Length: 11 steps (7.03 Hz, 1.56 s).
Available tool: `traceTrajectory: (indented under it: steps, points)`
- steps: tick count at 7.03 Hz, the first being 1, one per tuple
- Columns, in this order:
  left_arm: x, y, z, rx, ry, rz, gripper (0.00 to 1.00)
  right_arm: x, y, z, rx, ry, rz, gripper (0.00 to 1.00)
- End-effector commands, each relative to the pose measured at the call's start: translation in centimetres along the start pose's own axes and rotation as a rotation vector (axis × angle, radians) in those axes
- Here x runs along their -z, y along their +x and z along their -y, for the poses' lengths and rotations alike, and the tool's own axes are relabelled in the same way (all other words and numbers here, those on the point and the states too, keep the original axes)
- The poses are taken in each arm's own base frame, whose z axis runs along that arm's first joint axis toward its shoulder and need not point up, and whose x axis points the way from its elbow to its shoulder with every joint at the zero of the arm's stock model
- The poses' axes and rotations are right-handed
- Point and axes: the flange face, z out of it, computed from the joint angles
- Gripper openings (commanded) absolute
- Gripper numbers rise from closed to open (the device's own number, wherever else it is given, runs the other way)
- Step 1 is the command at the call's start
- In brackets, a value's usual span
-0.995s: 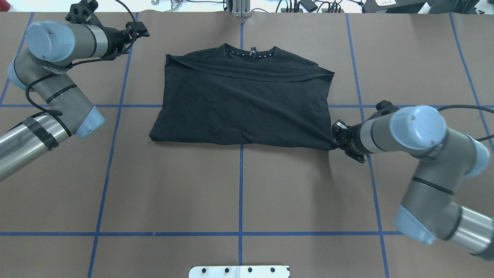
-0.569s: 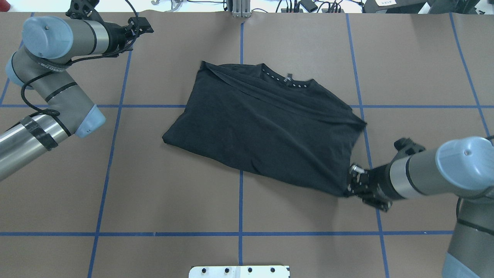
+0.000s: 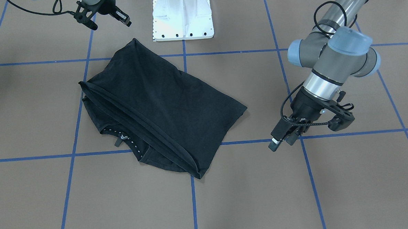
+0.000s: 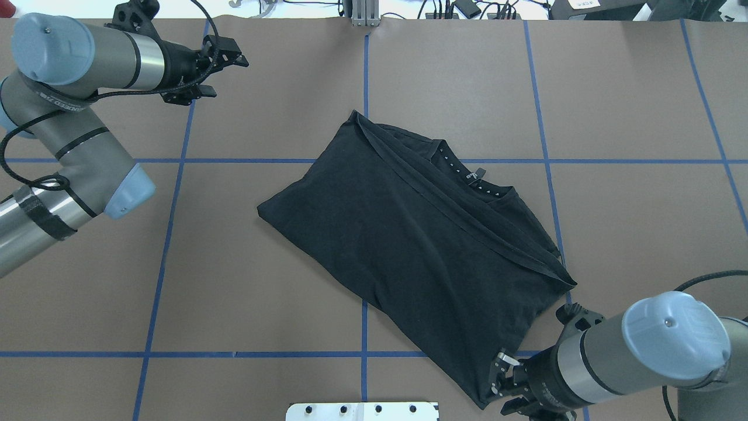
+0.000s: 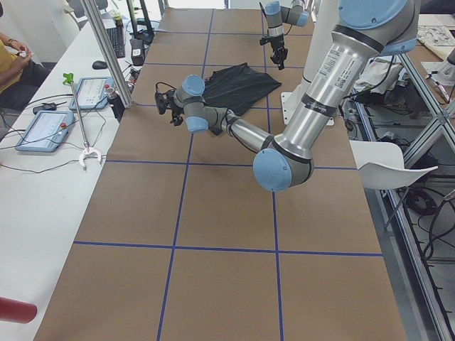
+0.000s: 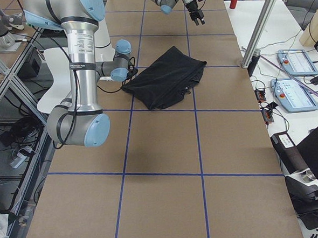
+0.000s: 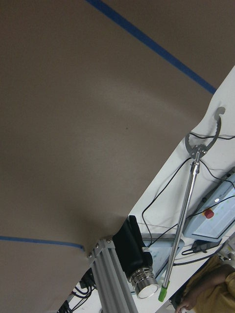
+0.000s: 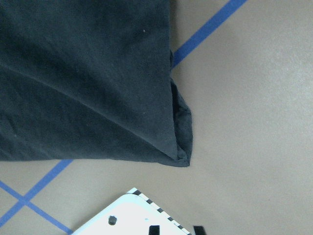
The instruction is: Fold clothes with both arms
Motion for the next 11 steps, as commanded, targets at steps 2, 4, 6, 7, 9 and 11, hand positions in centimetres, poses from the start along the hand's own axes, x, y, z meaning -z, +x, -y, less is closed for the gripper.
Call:
traceTrajectory:
  steps: [2,4,6,7,9,11]
  points:
    - [-0.4,-4.3,-12.8,0.066,0.045,0.089,0.99,6.8,-4.4,3.9,-0.063,0.019,0.135,1.0]
    - [-0.4,-4.3,-16.4,0.102,0.046,0.197,0.92,7.7,-6.8,6.8,-0.085,0.069,0.184,1.0]
    - [-2.0,-5.8,-20.4,0.096,0.029,0.228,0.78,8.5,-11.9,9.6,-0.113,0.111,0.254,1.0]
    - [-3.1,-6.4,-21.1,0.097,0.023,0.247,0.74,7.7,-11.9,10.3,-0.121,0.119,0.24,1.0]
    - [-3.7,-6.3,-21.7,0.094,0.018,0.253,0.63,7.7,-11.8,10.4,-0.122,0.119,0.238,1.0]
    - [-4.8,-6.3,-22.0,0.092,0.018,0.264,0.6,7.8,-11.8,10.2,-0.12,0.116,0.239,1.0]
